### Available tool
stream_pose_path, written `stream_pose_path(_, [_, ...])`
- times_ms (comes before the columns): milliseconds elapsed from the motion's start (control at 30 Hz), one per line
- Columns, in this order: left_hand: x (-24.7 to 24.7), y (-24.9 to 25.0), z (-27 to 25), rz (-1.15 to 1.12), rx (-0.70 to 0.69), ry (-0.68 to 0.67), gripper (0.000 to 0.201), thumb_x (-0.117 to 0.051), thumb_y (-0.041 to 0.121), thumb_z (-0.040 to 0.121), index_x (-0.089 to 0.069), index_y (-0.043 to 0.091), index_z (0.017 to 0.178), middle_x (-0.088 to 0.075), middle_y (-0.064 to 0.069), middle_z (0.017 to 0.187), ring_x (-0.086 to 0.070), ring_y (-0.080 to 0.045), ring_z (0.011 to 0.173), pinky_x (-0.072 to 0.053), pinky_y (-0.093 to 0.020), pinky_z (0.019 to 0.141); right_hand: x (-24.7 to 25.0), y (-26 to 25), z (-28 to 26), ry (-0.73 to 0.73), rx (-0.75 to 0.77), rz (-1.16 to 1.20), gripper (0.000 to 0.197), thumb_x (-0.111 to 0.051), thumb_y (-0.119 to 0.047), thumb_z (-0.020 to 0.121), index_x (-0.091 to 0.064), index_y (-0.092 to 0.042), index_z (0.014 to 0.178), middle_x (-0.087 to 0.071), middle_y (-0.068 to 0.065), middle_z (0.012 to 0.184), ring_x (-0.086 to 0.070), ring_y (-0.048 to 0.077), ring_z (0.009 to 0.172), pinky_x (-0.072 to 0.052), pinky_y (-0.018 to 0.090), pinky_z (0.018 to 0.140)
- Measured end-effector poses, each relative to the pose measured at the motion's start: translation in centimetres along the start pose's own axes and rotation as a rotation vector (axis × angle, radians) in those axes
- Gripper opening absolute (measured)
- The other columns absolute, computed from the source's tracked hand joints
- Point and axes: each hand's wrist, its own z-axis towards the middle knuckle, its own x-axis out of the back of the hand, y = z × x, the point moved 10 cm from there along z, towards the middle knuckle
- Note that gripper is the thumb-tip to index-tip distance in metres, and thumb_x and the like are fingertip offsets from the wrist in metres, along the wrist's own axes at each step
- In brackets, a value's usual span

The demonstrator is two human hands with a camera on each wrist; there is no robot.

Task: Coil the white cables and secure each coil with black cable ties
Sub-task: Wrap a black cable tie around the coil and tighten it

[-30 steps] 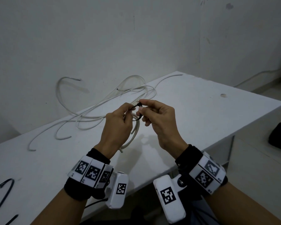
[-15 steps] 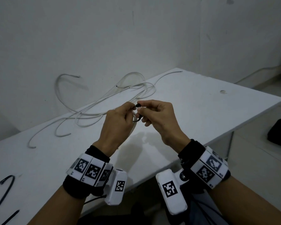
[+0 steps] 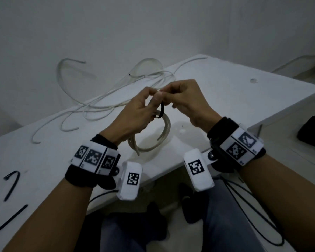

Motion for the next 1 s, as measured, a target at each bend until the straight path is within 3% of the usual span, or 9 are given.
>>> stream_pose_path(67, [-0.4, -0.3, 0.0, -0.009, 0.007, -0.032, 0.032, -0.043, 0.054, 0.093, -0.053, 0.026, 0.104, -0.051, 0.007, 0.055, -0.035, -0.004, 0.039, -0.027, -0.022, 0.038, -0.4, -0.1, -0.1, -0.041, 0.0, -0.003, 0.01, -0.07, -0.011, 0.082, -0.071, -0.002, 0.084, -0.065, 0.003, 0.065, -0.059, 0.009, 0.059, -0.041, 0.011, 0.052])
stream_pose_path(167, [-0.8, -0.9, -0.1, -0.1, 0.041, -0.067, 0.016, -0.046, 0.048, 0.096, -0.053, 0.033, 0.096, -0.044, 0.002, 0.054, -0.031, -0.006, 0.038, -0.023, -0.019, 0.038, -0.7, 0.4, -0.2, -0.079, -0.034, 0.021, 0.01, -0.071, -0.015, 0.082, -0.071, -0.005, 0.081, -0.068, 0.0, 0.064, -0.064, 0.012, 0.055, -0.043, 0.018, 0.049])
stream_pose_path(300, [-0.7, -1.3, 0.1, -0.165, 0.07, -0.065, 0.014, -0.048, 0.046, 0.096, -0.052, 0.033, 0.091, -0.042, 0.004, 0.049, -0.027, -0.01, 0.039, -0.021, -0.018, 0.038, -0.5, 0.8, -0.2, -0.05, -0.067, 0.067, 0.02, -0.071, -0.015, 0.081, -0.071, 0.003, 0.09, -0.071, 0.014, 0.078, -0.066, 0.019, 0.053, -0.046, 0.025, 0.047])
stream_pose_path(500, [-1.0, -2.3, 0.1, -0.159, 0.107, -0.073, 0.017, -0.049, 0.028, 0.099, -0.047, 0.015, 0.088, -0.045, 0.009, 0.042, -0.025, -0.01, 0.04, -0.019, -0.022, 0.041, 0.0, 1.0, 0.3, -0.007, -0.083, 0.14, 0.011, -0.068, -0.013, 0.085, -0.064, -0.004, 0.08, -0.07, 0.016, 0.074, -0.065, 0.023, 0.047, -0.045, 0.024, 0.043])
stream_pose_path(667, [-0.7, -3.0, 0.0, -0.144, 0.117, -0.045, 0.02, -0.05, 0.026, 0.099, -0.052, 0.012, 0.085, -0.042, 0.01, 0.041, -0.027, -0.007, 0.037, -0.022, -0.02, 0.038, -1.1, 0.0, 0.7, -0.173, -0.035, -0.046, 0.008, -0.062, -0.013, 0.089, -0.062, -0.01, 0.082, -0.071, 0.01, 0.077, -0.068, 0.022, 0.059, -0.049, 0.026, 0.047])
stream_pose_path(800, [-0.6, -2.1, 0.0, -0.101, 0.074, -0.031, 0.02, -0.053, 0.026, 0.097, -0.054, 0.007, 0.093, -0.049, 0.009, 0.04, -0.029, -0.006, 0.034, -0.023, -0.02, 0.038, -1.7, 1.1, 0.4, -0.209, -0.024, -0.168, 0.012, -0.06, -0.022, 0.091, -0.064, -0.011, 0.092, -0.067, 0.006, 0.082, -0.064, 0.019, 0.076, -0.048, 0.022, 0.061])
stream_pose_path(867, [-0.4, -1.7, 0.0, -0.117, 0.054, -0.02, 0.018, -0.053, 0.024, 0.098, -0.053, 0.007, 0.092, -0.05, 0.01, 0.04, -0.028, -0.005, 0.033, -0.023, -0.019, 0.037, -1.8, 2.2, 0.0, -0.251, -0.096, -0.154, 0.024, -0.054, -0.029, 0.095, -0.064, -0.007, 0.098, -0.068, 0.005, 0.086, -0.063, 0.016, 0.081, -0.048, 0.019, 0.065])
stream_pose_path(933, [-0.3, -1.5, 0.1, -0.12, 0.042, -0.023, 0.018, -0.053, 0.023, 0.098, -0.054, 0.005, 0.093, -0.052, 0.01, 0.041, -0.028, -0.005, 0.033, -0.023, -0.019, 0.037, -2.0, 3.6, -0.6, -0.295, -0.192, -0.072, 0.039, -0.042, -0.039, 0.098, -0.065, -0.007, 0.101, -0.07, 0.008, 0.09, -0.067, 0.02, 0.085, -0.052, 0.026, 0.072])
stream_pose_path(1000, [-0.2, -1.6, 0.1, -0.092, 0.042, -0.026, 0.02, -0.054, 0.025, 0.096, -0.057, 0.006, 0.093, -0.055, 0.009, 0.044, -0.03, -0.008, 0.036, -0.025, -0.02, 0.038, -1.5, 3.8, -0.6, -0.234, -0.18, 0.029, 0.041, -0.038, -0.04, 0.099, -0.065, -0.009, 0.101, -0.071, 0.008, 0.09, -0.068, 0.021, 0.083, -0.052, 0.031, 0.073])
